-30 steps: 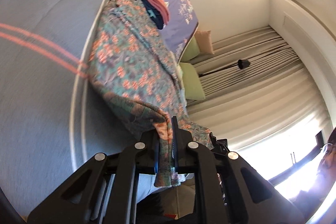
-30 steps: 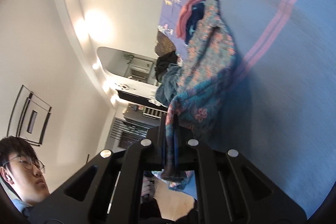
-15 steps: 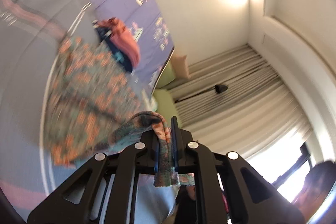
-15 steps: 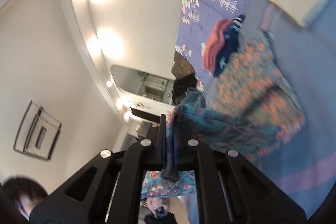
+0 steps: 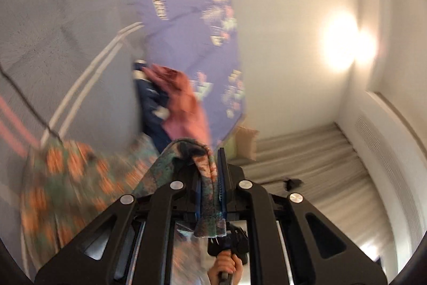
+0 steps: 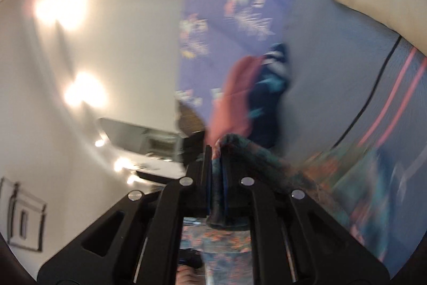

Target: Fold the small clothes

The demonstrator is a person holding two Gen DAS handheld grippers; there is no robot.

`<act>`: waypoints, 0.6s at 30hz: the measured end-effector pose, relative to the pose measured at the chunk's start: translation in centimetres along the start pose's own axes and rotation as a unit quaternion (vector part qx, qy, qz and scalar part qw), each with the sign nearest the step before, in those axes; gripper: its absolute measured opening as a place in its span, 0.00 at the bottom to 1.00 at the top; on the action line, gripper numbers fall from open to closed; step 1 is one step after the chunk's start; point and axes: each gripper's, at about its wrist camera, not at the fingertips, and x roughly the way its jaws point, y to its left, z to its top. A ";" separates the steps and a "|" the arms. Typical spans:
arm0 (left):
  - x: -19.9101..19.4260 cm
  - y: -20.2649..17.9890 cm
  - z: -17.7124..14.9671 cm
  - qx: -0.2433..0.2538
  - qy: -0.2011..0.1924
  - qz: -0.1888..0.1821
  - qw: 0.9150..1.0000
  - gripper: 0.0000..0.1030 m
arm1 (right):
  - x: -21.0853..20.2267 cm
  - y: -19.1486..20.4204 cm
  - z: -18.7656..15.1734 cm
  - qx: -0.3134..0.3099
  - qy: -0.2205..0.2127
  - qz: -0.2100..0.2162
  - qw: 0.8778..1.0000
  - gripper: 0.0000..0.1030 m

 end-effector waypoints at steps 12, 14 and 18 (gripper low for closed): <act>-2.0 4.9 2.4 -0.038 -0.148 -0.021 0.988 0.75 | -2.9 -3.5 2.7 0.039 -0.114 0.048 0.992 0.60; -3.1 5.4 2.7 -0.061 -0.157 -0.038 0.985 0.75 | -2.8 -3.3 2.6 0.038 -0.107 0.047 0.992 0.60; -4.4 5.0 2.5 -0.064 -0.172 -0.031 0.983 0.75 | -2.5 -2.8 2.3 0.041 -0.083 0.007 0.996 0.61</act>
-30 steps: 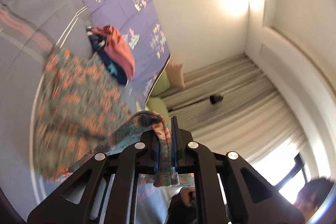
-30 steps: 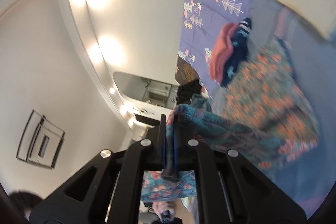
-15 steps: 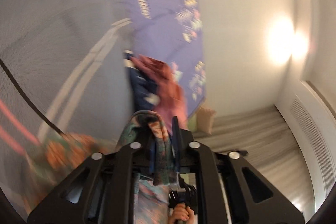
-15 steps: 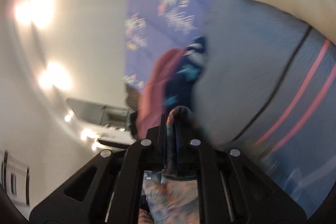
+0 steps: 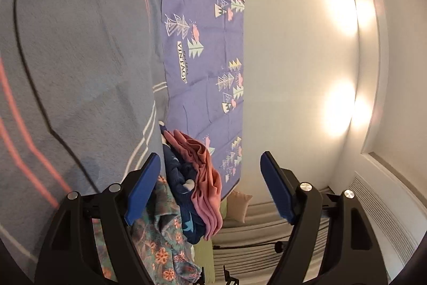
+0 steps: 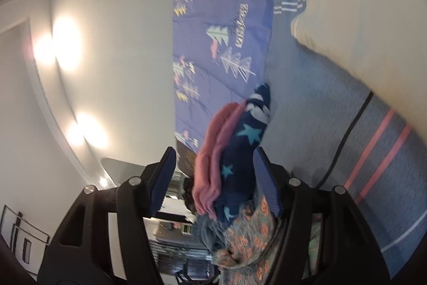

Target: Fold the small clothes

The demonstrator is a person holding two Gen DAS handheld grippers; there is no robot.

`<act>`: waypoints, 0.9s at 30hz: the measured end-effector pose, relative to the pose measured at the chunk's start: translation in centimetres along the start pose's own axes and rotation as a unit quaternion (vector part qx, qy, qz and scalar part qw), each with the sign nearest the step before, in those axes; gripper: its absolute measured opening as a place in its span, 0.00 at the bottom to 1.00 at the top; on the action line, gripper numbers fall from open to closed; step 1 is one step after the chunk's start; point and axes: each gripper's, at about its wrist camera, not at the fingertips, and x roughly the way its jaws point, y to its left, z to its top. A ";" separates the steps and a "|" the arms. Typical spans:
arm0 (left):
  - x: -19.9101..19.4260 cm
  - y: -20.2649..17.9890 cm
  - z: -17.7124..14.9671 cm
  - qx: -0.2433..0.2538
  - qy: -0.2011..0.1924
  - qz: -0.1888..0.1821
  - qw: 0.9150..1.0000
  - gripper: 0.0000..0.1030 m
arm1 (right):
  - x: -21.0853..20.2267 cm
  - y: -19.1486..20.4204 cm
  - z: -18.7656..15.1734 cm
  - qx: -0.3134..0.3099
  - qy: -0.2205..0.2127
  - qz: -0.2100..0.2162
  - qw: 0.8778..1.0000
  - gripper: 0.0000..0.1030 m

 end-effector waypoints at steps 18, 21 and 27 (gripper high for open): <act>4.4 -7.1 -9.5 -0.017 0.180 0.128 0.975 0.70 | 8.8 9.4 -16.8 -0.170 0.379 -0.070 0.907 0.61; 5.7 -6.7 -11.8 -0.001 0.210 0.152 0.966 0.70 | 9.6 8.4 -18.3 -0.176 0.389 -0.104 0.898 0.61; 7.8 -3.9 -13.3 -0.005 0.241 0.183 0.953 0.70 | 8.7 5.4 -16.1 -0.081 0.339 -0.122 0.929 0.61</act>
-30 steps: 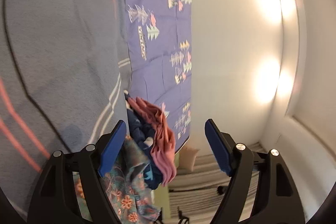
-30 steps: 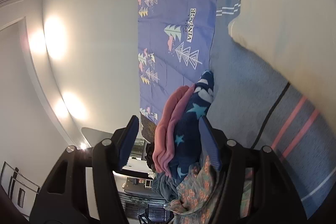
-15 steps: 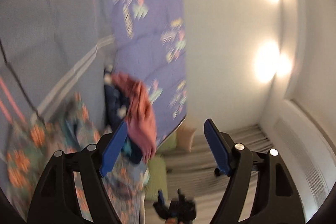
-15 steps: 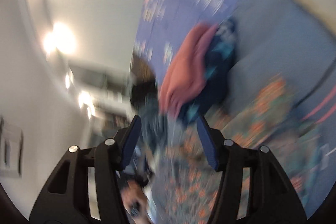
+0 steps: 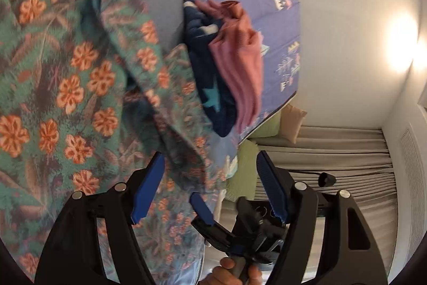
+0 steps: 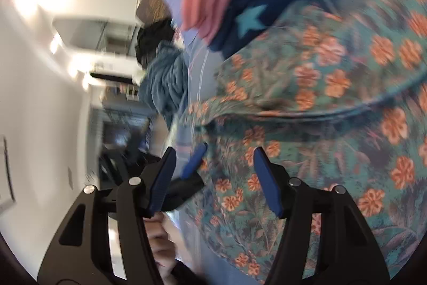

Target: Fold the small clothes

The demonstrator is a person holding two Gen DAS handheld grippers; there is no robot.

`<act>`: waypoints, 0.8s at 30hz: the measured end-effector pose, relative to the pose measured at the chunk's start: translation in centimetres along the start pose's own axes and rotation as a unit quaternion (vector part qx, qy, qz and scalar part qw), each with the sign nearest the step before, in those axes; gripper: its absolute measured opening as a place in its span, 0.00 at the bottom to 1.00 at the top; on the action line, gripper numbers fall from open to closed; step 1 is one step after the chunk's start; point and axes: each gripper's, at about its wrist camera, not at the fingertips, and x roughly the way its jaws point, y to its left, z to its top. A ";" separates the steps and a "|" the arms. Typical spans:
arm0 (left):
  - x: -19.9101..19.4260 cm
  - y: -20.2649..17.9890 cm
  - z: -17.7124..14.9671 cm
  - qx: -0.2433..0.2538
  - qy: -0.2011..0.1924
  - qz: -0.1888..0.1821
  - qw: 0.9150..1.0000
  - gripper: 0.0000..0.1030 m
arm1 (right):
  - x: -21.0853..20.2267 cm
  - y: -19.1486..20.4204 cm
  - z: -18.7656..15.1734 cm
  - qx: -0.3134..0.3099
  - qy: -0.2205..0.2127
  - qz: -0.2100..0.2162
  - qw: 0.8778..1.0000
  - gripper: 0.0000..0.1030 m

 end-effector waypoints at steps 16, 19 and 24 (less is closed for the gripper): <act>0.4 1.5 2.3 0.055 -0.054 0.084 0.994 0.46 | -3.9 -5.1 0.9 0.095 -0.089 -0.016 0.991 0.56; 0.6 2.4 2.7 0.053 -0.062 0.079 0.994 0.31 | -3.0 -5.6 0.9 0.108 -0.105 -0.019 0.988 0.31; 0.6 3.2 3.0 0.056 -0.075 0.087 0.992 0.12 | -3.5 -7.8 1.2 0.136 -0.122 0.001 0.983 0.05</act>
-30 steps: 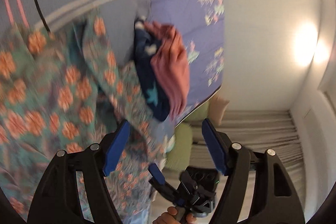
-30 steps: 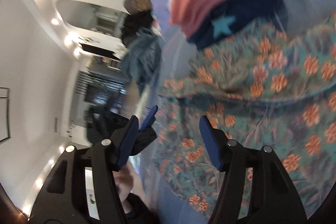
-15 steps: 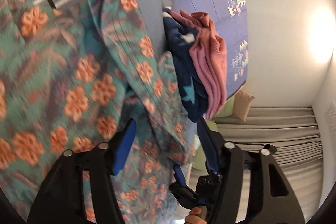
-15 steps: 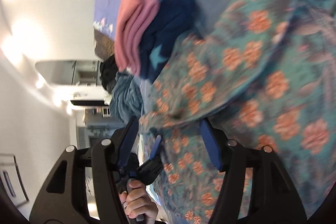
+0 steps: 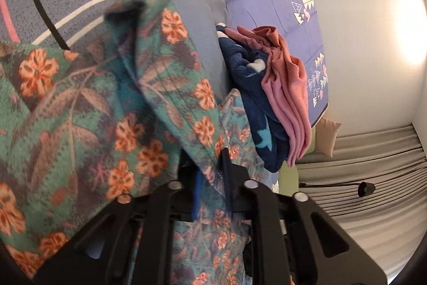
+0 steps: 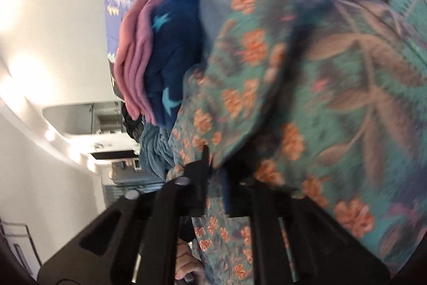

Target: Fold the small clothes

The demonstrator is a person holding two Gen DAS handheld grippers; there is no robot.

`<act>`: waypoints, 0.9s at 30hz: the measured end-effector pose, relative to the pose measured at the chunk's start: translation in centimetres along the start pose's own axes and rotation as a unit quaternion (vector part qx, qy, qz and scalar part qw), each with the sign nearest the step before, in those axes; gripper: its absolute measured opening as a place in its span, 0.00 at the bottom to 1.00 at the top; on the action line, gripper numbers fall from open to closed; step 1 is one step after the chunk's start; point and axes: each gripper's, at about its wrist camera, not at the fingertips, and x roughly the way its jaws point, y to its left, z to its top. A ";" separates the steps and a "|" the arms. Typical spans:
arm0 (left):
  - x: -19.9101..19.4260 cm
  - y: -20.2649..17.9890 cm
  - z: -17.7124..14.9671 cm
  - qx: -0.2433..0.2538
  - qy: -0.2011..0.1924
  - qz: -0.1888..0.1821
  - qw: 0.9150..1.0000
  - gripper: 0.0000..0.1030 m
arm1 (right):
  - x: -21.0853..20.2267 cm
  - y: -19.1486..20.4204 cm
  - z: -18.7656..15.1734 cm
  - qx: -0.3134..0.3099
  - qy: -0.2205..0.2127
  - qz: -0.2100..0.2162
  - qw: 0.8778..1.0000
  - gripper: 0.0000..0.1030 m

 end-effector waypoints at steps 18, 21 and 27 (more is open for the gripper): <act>-0.6 -3.1 0.7 0.086 -0.057 0.025 0.994 0.07 | -2.2 2.1 1.6 -0.054 -0.044 0.065 0.995 0.06; -0.5 -4.0 1.4 0.106 -0.069 0.016 0.992 0.07 | -2.5 2.7 2.7 -0.068 -0.055 0.090 0.992 0.06; 0.7 -4.6 3.3 0.120 -0.079 0.010 0.990 0.07 | -1.0 3.9 4.7 -0.096 -0.046 0.148 0.983 0.10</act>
